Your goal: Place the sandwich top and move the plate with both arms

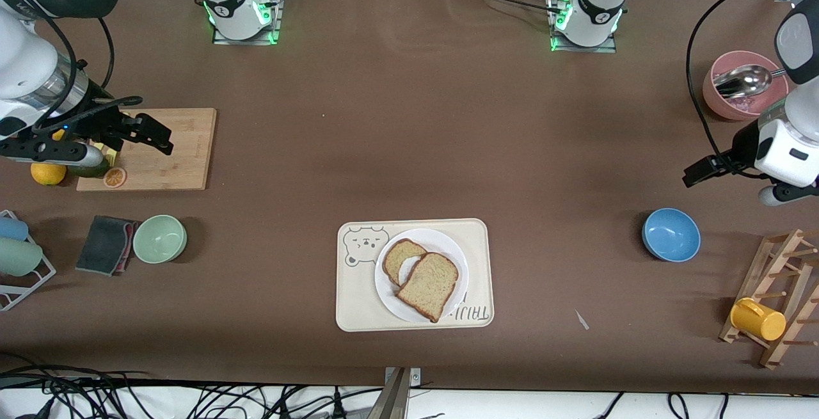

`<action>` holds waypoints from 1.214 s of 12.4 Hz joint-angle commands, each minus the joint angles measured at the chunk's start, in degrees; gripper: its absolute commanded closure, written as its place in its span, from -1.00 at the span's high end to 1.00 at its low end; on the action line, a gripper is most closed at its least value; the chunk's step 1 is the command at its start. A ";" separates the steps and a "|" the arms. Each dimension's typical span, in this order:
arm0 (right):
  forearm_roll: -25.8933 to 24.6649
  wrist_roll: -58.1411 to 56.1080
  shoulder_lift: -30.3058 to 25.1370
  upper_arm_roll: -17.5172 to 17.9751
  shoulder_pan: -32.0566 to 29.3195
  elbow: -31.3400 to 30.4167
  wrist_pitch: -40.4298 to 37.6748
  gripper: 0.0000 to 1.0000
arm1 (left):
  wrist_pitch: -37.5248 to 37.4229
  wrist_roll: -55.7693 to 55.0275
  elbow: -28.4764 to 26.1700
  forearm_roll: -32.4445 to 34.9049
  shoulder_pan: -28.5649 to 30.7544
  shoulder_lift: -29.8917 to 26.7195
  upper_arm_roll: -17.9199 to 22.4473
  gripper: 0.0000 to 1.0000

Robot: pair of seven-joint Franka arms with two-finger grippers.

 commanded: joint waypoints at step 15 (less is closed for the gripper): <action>0.92 0.08 -0.31 0.14 -0.33 -0.01 0.64 1.00 | -2.21 -0.19 0.71 -4.06 -8.26 -3.26 6.56 1.00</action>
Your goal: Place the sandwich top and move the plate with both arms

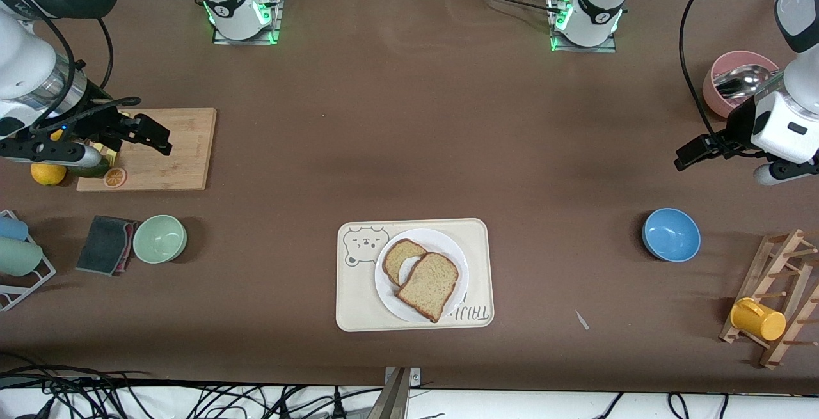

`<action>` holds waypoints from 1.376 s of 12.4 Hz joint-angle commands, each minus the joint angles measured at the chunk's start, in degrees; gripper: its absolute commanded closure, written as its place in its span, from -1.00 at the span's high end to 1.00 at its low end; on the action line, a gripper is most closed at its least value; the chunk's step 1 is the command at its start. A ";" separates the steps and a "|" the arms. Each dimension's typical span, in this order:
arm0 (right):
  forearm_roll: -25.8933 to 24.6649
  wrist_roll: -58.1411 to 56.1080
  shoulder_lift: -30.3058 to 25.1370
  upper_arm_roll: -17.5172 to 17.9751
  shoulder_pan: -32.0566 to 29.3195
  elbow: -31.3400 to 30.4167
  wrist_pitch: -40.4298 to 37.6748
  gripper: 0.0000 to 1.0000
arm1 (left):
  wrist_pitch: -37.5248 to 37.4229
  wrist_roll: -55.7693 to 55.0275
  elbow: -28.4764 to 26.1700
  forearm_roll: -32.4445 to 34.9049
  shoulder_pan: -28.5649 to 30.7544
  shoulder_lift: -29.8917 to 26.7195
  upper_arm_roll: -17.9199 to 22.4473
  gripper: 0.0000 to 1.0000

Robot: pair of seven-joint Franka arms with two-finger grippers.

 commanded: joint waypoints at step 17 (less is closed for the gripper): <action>1.01 -0.10 -0.76 -0.78 -0.39 0.00 -0.05 1.00 | -8.17 -0.24 9.66 -0.59 -0.67 0.08 -0.55 1.00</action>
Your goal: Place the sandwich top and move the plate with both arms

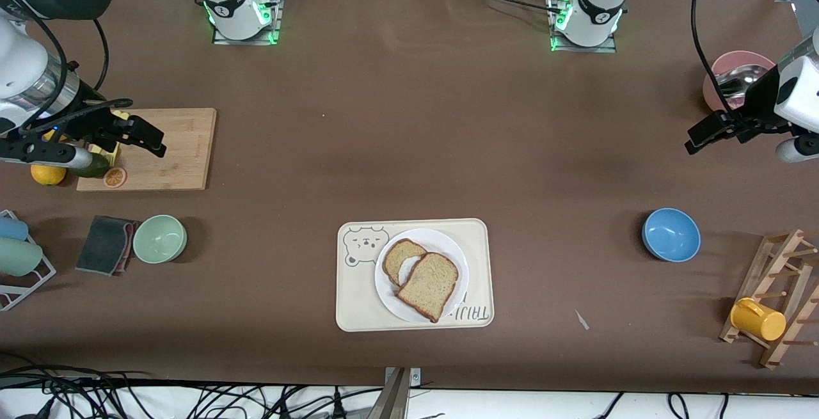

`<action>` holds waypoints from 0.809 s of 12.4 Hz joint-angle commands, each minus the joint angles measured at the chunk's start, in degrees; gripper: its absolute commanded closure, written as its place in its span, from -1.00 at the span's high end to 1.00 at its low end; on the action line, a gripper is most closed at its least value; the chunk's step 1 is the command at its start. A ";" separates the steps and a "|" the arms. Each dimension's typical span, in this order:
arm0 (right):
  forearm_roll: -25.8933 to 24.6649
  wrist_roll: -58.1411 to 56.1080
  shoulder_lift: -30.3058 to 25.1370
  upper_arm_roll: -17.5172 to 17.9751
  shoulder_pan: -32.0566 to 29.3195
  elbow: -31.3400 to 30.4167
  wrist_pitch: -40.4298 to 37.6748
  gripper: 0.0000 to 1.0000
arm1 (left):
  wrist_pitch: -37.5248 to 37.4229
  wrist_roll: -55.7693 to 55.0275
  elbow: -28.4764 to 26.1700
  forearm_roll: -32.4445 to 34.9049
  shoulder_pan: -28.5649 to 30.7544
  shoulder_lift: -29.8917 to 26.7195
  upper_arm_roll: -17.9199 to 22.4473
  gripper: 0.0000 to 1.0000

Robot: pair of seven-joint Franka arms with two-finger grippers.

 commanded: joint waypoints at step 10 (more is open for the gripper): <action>0.98 0.25 -0.65 0.17 -0.21 0.08 -0.39 1.00 | -7.35 6.45 2.53 1.55 1.37 1.54 -0.09 1.00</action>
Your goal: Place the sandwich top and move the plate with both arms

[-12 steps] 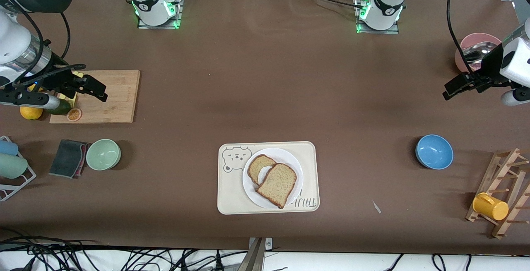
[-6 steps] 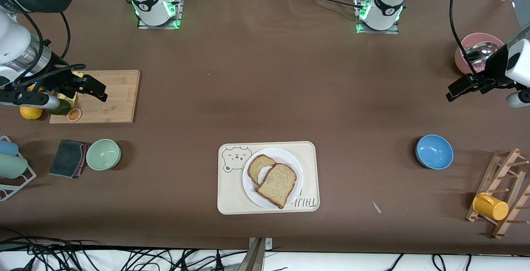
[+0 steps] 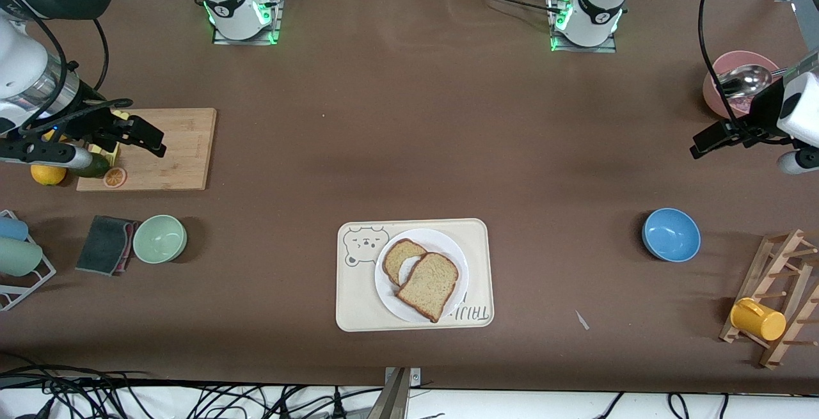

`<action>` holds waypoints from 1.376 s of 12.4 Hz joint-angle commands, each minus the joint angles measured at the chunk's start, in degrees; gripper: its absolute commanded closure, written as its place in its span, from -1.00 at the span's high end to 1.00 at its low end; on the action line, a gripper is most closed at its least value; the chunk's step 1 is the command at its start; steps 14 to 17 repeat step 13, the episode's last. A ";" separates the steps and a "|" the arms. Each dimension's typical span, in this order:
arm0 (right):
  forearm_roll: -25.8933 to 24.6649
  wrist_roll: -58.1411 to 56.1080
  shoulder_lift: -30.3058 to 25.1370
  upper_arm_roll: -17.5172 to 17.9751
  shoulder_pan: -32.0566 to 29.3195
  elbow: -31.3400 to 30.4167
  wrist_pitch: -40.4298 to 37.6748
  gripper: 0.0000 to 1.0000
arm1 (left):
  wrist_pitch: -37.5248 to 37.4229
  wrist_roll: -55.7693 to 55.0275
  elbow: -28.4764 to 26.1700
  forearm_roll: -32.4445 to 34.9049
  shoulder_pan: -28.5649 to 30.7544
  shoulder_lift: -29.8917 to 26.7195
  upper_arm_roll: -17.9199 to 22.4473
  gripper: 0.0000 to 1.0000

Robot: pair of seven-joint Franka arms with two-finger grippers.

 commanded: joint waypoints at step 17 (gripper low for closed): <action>0.23 -0.19 -1.44 0.28 -0.22 2.63 -11.81 1.00 | -5.99 3.84 3.55 0.62 -1.02 -0.29 -1.03 1.00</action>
